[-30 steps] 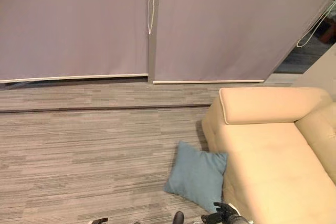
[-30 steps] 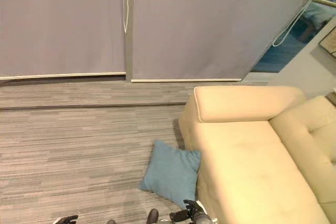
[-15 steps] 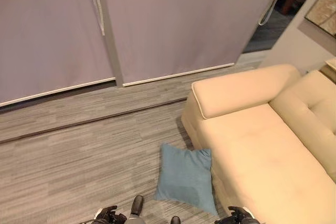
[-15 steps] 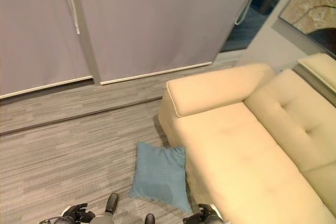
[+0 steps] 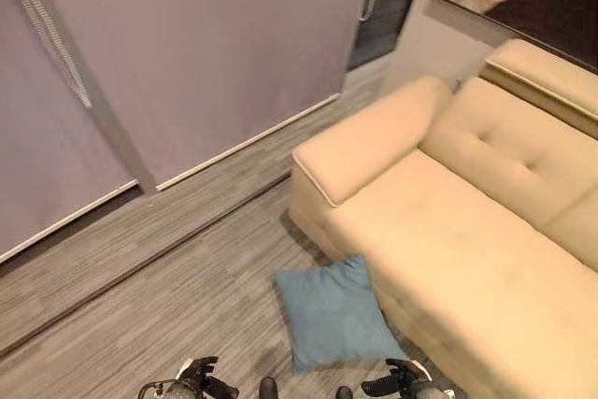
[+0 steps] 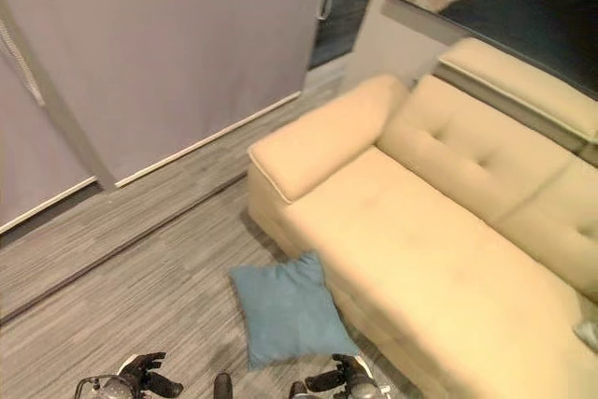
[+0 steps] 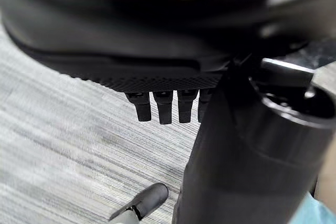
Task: Pick up all the scattered cushions and arrange them neatly on the sofa.
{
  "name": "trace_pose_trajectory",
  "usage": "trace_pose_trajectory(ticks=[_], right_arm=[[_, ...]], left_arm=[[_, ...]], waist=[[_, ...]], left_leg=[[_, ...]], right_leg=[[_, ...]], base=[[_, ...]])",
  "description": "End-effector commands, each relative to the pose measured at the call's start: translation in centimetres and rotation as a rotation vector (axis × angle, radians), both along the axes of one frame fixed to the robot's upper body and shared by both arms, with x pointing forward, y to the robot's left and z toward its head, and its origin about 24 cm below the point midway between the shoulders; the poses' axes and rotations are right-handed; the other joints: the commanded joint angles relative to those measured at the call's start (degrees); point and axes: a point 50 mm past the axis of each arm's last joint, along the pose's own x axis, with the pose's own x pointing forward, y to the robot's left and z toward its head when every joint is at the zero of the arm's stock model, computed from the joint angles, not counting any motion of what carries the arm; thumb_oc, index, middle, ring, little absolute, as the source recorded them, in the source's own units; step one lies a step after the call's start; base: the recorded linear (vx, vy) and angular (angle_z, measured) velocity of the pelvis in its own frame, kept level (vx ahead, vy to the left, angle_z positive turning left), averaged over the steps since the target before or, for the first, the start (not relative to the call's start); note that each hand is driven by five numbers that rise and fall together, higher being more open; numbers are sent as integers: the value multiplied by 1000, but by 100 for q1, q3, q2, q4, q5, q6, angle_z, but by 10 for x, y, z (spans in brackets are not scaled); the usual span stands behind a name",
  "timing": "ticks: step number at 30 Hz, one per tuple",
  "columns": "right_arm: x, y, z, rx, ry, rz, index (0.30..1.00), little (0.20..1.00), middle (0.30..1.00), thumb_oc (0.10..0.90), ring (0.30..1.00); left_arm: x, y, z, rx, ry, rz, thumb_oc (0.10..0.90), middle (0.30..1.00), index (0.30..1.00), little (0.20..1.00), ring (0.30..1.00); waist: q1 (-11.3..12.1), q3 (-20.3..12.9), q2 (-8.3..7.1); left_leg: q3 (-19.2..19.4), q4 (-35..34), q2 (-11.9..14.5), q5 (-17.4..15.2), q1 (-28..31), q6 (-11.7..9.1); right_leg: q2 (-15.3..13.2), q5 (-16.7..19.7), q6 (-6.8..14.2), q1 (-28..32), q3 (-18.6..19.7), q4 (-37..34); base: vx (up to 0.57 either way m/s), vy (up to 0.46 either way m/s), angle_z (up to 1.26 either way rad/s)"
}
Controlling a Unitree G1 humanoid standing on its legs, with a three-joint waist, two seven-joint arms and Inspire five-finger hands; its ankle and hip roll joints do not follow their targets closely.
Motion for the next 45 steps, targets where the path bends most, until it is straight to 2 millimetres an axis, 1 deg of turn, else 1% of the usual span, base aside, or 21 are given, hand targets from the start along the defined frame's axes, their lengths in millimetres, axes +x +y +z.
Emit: trace_pose_trajectory(ticks=[1, 2, 3, 6, 9, 11, 14, 17, 18, 19, 22, 26, 29, 30, 32, 34, 37, 38, 40, 43, 45], right_arm=[[15, -30, 12, -108, -50, 37, 900, 900, 900, 800, 900], [15, -31, 12, -111, -52, 37, 900, 900, 900, 800, 900], [13, -32, 12, -112, -54, 29, 900, 900, 900, 800, 900], [10, -36, 12, -120, -47, 16, 900, 900, 900, 800, 900], [8, -41, 13, -125, -51, -8, 900, 900, 900, 800, 900], [7, -47, 14, -143, -46, -20, 900, 900, 900, 800, 900], [4, -48, 13, -149, -39, -15, 900, 900, 900, 800, 900], [0, -51, 12, -154, -29, -36, 900, 900, 900, 800, 900], [-1, -51, 12, -154, -29, -36, 900, 900, 900, 800, 900], [-2, -53, 12, -162, -22, -41, 900, 900, 900, 800, 900], [-3, -55, 13, -162, -18, -51, 900, 900, 900, 800, 900], [-2, -51, 12, -151, -17, -51, 900, 900, 900, 800, 900], [9, -41, 13, -125, -45, -35, 900, 900, 900, 800, 900], [13, -39, 13, -124, -53, -28, 900, 900, 900, 800, 900], [18, -36, 15, -121, -73, -12, 900, 900, 900, 800, 900], [19, -35, 15, -119, -79, -8, 900, 900, 900, 800, 900], [27, -35, 19, -127, -118, 7, 900, 900, 900, 800, 900], [34, -34, 22, -129, -141, 17, 900, 900, 900, 800, 900], [40, -37, 26, -141, -170, 11, 900, 900, 900, 800, 900], [48, -40, 31, -152, -201, -3, 900, 900, 900, 800, 900], [61, -41, 38, -147, -256, -43, 900, 900, 900, 800, 900]], left_arm=[[-7, 10, 1, 17, 16, 39, 800, 900, 900, 900, 900], [-9, 11, 0, 18, 22, 44, 800, 900, 900, 900, 900], [-12, 10, -1, 17, 32, 29, 800, 900, 900, 900, 900], [-13, 5, -2, 8, 37, 2, 800, 900, 900, 900, 900], [-7, -1, -2, -3, 26, -33, 800, 900, 900, 900, 900], [-4, -9, -3, -21, 16, -35, 800, 900, 900, 900, 900], [-3, -12, -4, -28, 16, -37, 800, 900, 900, 900, 900], [5, -19, -3, -41, -8, -46, 800, 900, 900, 900, 900], [5, -19, -3, -41, -8, -46, 800, 900, 900, 900, 900], [10, -22, -2, -50, -20, -49, 800, 900, 900, 900, 900], [11, -26, -3, -64, -22, -45, 800, 900, 900, 900, 900], [8, -25, -4, -46, 0, -74, 800, 900, 900, 900, 900], [12, -16, -1, -15, -9, -89, 800, 900, 900, 900, 900], [12, -13, 0, -7, -10, -85, 800, 900, 900, 900, 900], [9, -6, 1, 10, -3, -77, 800, 900, 900, 900, 900], [4, -2, 0, 17, 11, -64, 800, 900, 900, 900, 900], [-3, 8, 1, 29, 22, -23, 800, 900, 900, 900, 900], [-7, 11, 1, 31, 29, -11, 800, 900, 900, 900, 900], [-7, 7, 0, 25, 31, -24, 800, 900, 900, 900, 900], [-2, 2, 0, 11, 11, -23, 800, 900, 900, 900, 900], [13, -6, 3, -6, -39, -36, 800, 900, 900, 900, 900]], waist=[[213, -55, -4], [245, -46, -14], [126, -69, -88], [89, -108, -111], [3, -56, -137], [49, 40, -159], [42, 3, -156], [95, -6, -92], [94, 3, -92], [120, 20, -24], [114, 9, 94], [68, -44, 86], [96, -10, 7], [125, 21, 16], [279, 116, 76], [271, 110, 84], [375, 163, 80], [456, 177, 46], [361, 185, 17], [339, 215, 54], [258, 387, 107]], left_leg=[[-636, 438, 368, -543, -268, -568], [-536, 401, 352, -552, -206, -578], [-491, 419, 275, -559, -174, -598], [-441, 497, 236, -605, -230, -621], [-404, 1156, 315, -801, -481, -736], [-666, 1851, 396, -877, -834, -856], [-697, 1639, 543, -792, -869, -857], [-1306, 955, 889, -276, -1131, -1016], [-1308, 935, 889, -270, -1109, -1020], [-1659, 625, 988, -115, -1221, -1087], [-2014, 447, 1027, -9, -1203, -1202], [-1884, 744, 929, -60, -1187, -1172], [-1504, 1004, 736, -359, -1150, -931], [-1387, 1019, 736, -397, -1144, -882], [-1099, 1044, 806, -468, -1082, -820], [-1043, 1008, 776, -460, -1058, -784], [-749, 865, 598, -440, -943, -671], [-502, 735, 500, -425, -882, -656], [-456, 737, 424, -430, -933, -683], [-413, 678, 427, -422, -1013, -697], [-441, 861, 463, -435, -1305, -701]], right_leg=[[192, -130, -16, -193, -11, 370], [223, -203, -57, -128, -256, 336], [571, -289, -156, -47, 182, -116], [705, -165, -160, 35, 454, -463], [748, -139, -258, 187, 560, -710], [756, -197, -343, 372, 717, -843], [734, -213, -314, 427, 753, -878], [754, -370, -281, 511, 977, -813], [753, -381, -283, 522, 974, -806], [745, -469, -266, 582, 1115, -788], [684, -529, -174, 646, 1378, -722], [425, -392, 2, 599, 1589, -686], [108, -85, 184, 210, 1822, -464], [32, -19, 198, 66, 1718, -356], [-191, 9, 129, -84, 1081, -133], [-211, 2, 72, -114, 860, -76], [120, -262, -57, -141, 303, 178], [287, -340, -121, -214, -68, 59], [486, -257, -156, -109, 232, -541], [506, -111, -132, -141, 211, -775], [520, -59, -153, -357, 350, -792]], base=[[-20, 39, -53], [-36, -28, -54], [27, -38, -43], [27, -68, 2], [15, -61, 0], [45, 39, -21], [73, 63, -35], [186, 171, -20], [166, 190, -25], [154, 184, -34], [167, 254, -48], [147, 289, -59], [103, 367, -64], [-10, 366, -120], [-53, 202, -105], [-5, 156, -123], [-39, 250, -76], [-51, 91, -74], [-29, -32, -59], [-74, -61, 4], [-251, -62, -8]])
